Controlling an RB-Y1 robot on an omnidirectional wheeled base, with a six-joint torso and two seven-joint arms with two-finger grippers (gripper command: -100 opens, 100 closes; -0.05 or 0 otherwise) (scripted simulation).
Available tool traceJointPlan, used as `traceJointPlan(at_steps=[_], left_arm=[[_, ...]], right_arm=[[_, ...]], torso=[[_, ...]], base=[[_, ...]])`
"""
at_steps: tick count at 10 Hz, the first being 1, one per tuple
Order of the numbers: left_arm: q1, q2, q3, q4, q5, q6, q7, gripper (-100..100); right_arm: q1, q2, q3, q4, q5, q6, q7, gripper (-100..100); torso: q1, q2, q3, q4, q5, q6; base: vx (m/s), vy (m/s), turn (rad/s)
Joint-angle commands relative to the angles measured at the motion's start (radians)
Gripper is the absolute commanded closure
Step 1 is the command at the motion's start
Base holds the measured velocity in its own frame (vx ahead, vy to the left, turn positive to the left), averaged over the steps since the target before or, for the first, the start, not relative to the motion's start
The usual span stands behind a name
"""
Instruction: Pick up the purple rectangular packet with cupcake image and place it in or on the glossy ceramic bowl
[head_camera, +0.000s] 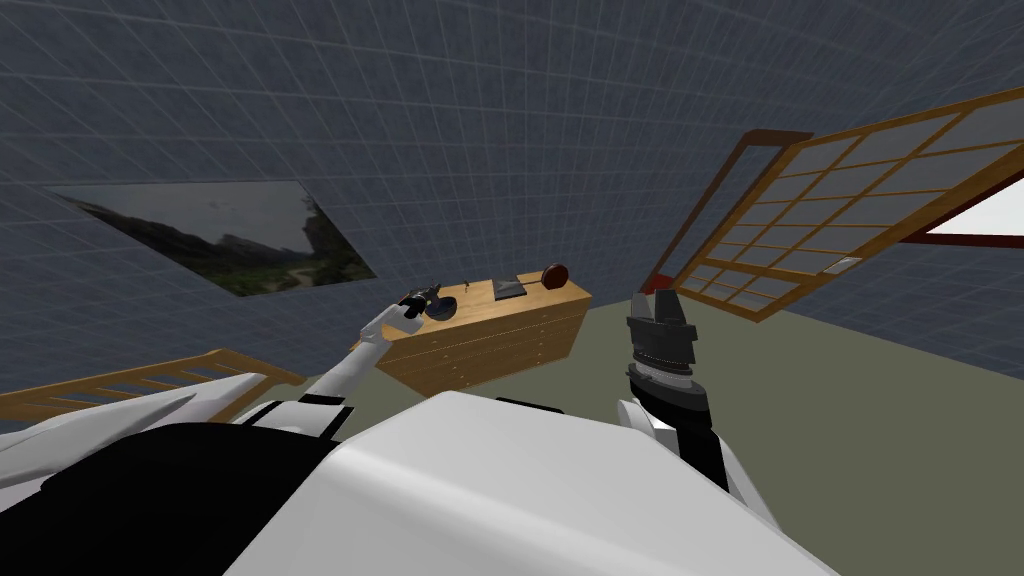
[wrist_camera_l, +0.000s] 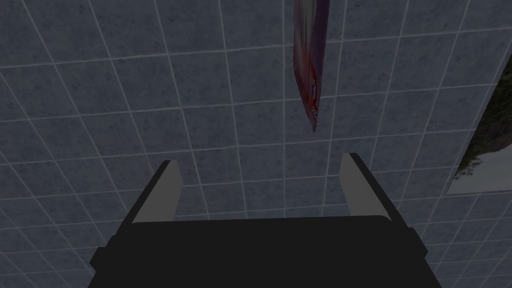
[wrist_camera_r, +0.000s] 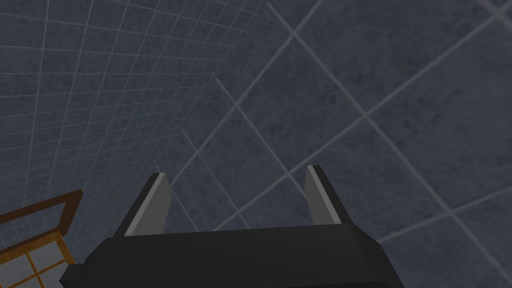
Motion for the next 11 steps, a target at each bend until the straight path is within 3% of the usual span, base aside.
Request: traceJointPlan(at_steps=[1,4,5,6,11], left_arm=[[0.004,0.032,0.001,-0.020,0.030,0.028,0.001,-100],[-0.001,0.110,-0.004,-0.063,0.104,0.101,0.002,-100],[0.000,0.092,-0.003,-0.054,0.087,0.083,0.002,-100],[-0.001,0.095,-0.003,-0.056,0.090,0.088,0.002,0],[0.000,0.095,-0.003,-0.056,0.090,0.088,0.002,0]], right_arm=[[0.000,0.000,0.000,0.000,0.000,0.000,0.000,0],[0.000,0.000,0.000,0.000,0.000,0.000,0.000,0],[0.000,0.000,0.000,0.000,0.000,0.000,0.000,0],[0.000,0.000,0.000,0.000,0.000,0.000,0.000,0],[0.000,0.000,0.000,0.000,0.000,0.000,0.000,0]], torso=[[0.000,0.000,0.000,0.000,0.000,0.000],[0.000,0.001,0.000,0.000,0.000,0.000],[0.000,0.001,0.001,0.000,0.000,0.000],[0.000,0.000,0.000,0.000,0.000,0.000],[-0.001,-0.001,-0.001,0.000,0.000,0.000]], base=[[-0.020,0.011,-0.029],[-0.032,0.011,-0.057],[-0.015,0.007,-0.015],[0.000,0.000,0.000],[0.000,0.000,0.000]])
